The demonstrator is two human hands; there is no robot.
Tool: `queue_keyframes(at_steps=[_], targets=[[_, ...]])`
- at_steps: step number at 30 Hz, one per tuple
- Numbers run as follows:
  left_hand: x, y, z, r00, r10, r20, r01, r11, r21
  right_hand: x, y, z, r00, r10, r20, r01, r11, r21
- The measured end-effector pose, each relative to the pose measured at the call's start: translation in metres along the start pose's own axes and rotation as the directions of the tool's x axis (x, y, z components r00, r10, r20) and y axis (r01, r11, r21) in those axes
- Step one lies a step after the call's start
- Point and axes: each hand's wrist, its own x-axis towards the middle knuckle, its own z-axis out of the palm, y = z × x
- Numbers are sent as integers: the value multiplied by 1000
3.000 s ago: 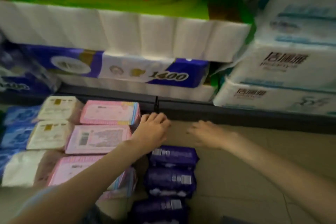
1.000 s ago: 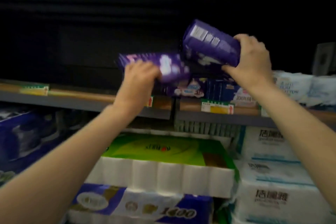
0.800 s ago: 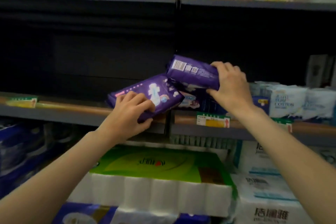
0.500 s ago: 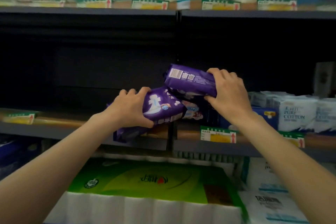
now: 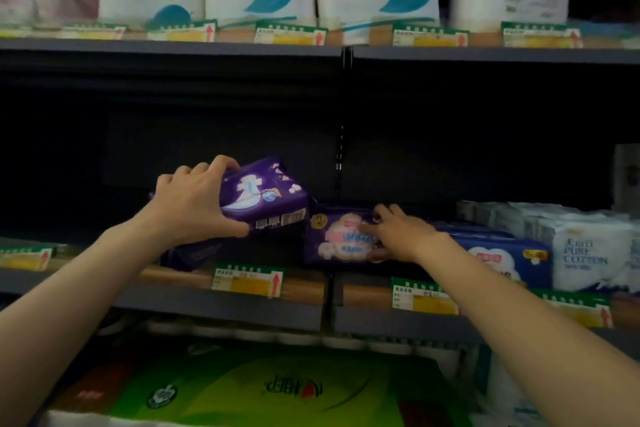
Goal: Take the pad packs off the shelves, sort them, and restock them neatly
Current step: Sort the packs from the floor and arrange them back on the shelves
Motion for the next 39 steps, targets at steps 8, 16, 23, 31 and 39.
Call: queue_keyframes(at_steps=[8, 16, 23, 31, 39], targets=[[5, 7, 15, 1000, 5, -4, -5, 999, -37, 24, -2, -4, 997, -14, -72, 24, 990, 142], [4, 5, 27, 988, 88, -126, -99, 991, -85, 33, -9, 9, 990, 121, -70, -107, 979, 175], [7, 43, 41, 894, 290, -343, -373, 904, -208, -13, 3, -40, 973, 115, -200, 227, -317, 921], [5, 102, 60, 955, 181, -234, -284, 332, -900, -43, 12, -34, 895, -107, -433, 423, -104, 900], [1, 60, 66, 992, -10, -123, -78, 721, -688, -24, 9, -4, 942, -28, -335, 63, 993, 96]])
